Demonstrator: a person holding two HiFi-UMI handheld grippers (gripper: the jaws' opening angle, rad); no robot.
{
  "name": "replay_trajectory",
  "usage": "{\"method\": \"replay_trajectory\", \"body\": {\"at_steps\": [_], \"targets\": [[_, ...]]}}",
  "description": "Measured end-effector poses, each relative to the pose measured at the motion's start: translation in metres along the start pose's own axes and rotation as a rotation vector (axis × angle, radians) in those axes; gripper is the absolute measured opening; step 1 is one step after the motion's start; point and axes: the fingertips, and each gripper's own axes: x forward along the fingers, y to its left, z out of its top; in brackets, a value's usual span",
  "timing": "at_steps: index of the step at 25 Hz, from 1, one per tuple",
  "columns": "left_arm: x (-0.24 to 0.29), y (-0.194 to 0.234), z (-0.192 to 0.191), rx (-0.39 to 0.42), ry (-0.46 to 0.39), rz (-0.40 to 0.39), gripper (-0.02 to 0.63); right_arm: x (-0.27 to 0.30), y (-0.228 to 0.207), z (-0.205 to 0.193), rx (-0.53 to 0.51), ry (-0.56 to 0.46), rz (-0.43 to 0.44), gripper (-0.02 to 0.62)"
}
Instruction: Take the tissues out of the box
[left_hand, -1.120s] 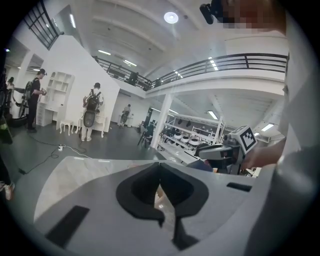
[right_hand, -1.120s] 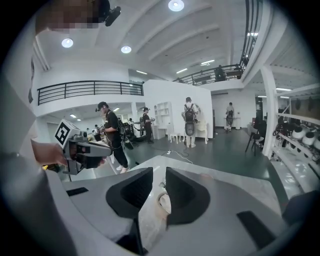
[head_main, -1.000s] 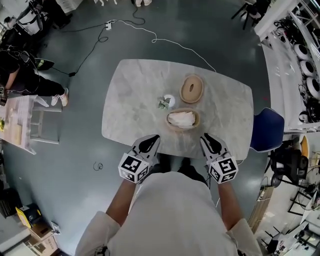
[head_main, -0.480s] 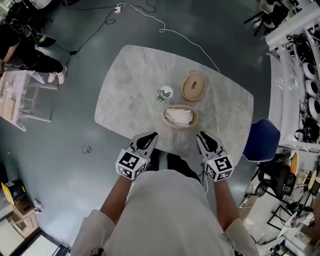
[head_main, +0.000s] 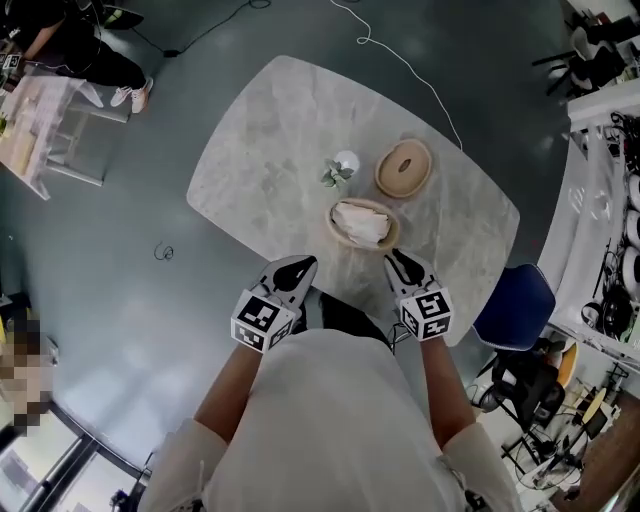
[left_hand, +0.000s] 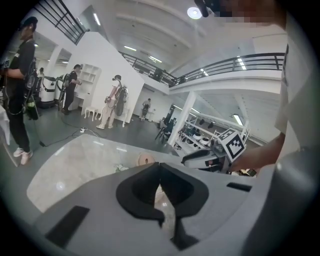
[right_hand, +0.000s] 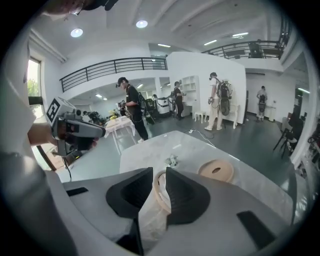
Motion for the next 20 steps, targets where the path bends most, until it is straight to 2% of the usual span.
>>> {"method": "replay_trajectory", "body": {"at_steps": [10, 20], "targets": [[0.008, 0.005, -0.002, -0.060, -0.007, 0.120, 0.009, 0.071, -0.027, -0.050, -0.235, 0.216, 0.157, 0.100], [0.011, 0.003, -0.019, -0.094, 0.020, 0.168, 0.009, 0.132, -0.038, -0.116, -0.369, 0.439, 0.276, 0.101]]}}
